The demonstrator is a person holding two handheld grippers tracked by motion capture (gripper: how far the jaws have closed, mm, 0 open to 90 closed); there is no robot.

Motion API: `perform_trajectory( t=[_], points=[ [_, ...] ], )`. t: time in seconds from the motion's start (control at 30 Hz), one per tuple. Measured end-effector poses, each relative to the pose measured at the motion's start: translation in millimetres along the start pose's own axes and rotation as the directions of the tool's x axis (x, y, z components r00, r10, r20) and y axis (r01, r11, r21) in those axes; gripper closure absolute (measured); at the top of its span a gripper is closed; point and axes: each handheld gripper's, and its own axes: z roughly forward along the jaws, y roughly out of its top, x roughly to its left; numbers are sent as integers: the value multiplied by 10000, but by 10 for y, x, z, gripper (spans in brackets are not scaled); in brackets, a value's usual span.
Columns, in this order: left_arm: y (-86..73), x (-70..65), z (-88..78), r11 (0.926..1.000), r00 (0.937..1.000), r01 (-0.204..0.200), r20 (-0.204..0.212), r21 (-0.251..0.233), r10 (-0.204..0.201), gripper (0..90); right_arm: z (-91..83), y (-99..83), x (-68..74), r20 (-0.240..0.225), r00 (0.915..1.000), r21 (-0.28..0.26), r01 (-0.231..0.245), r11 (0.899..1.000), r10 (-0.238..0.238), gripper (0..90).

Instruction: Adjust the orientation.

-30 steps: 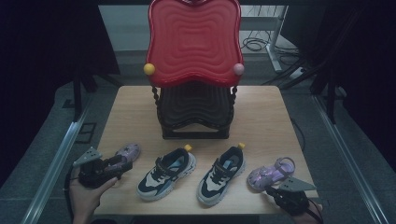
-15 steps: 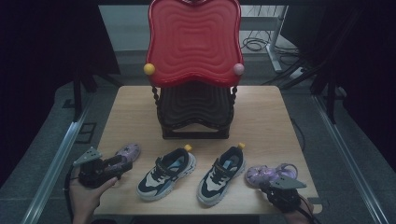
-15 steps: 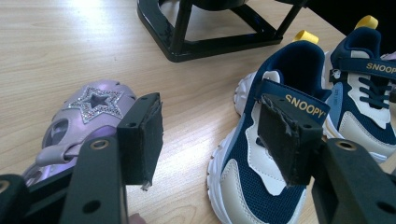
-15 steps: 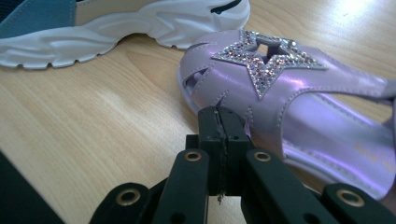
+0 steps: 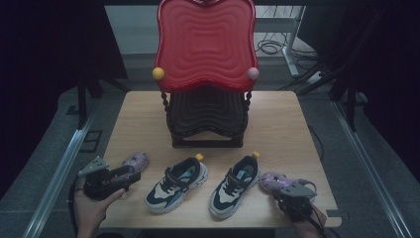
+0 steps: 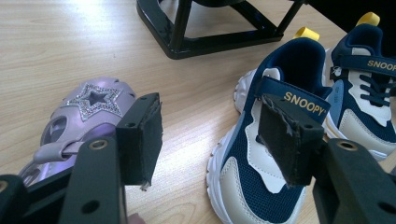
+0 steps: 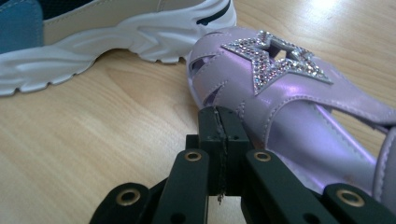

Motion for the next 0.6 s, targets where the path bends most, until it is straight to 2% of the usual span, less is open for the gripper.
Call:
perform_trajectory(
  t=[0.27, 0.47, 0.6],
  points=[
    [-9, 21, -2, 10000, 10000, 65, -41, 23, -65, 400, 76, 67, 54, 351, 9993, 131, -111, 9999, 106, 899],
    [-6, 8, 0, 10000, 10000, 55, -28, 21, -55, 399, 95, 105, 96, 80, 9999, 69, -118, 9999, 117, 898],
    [-4, 6, -9, 10000, 10000, 34, -42, 18, -34, 400, 150, 174, 136, 239, 9997, 145, -48, 9999, 44, 898]
  ],
)
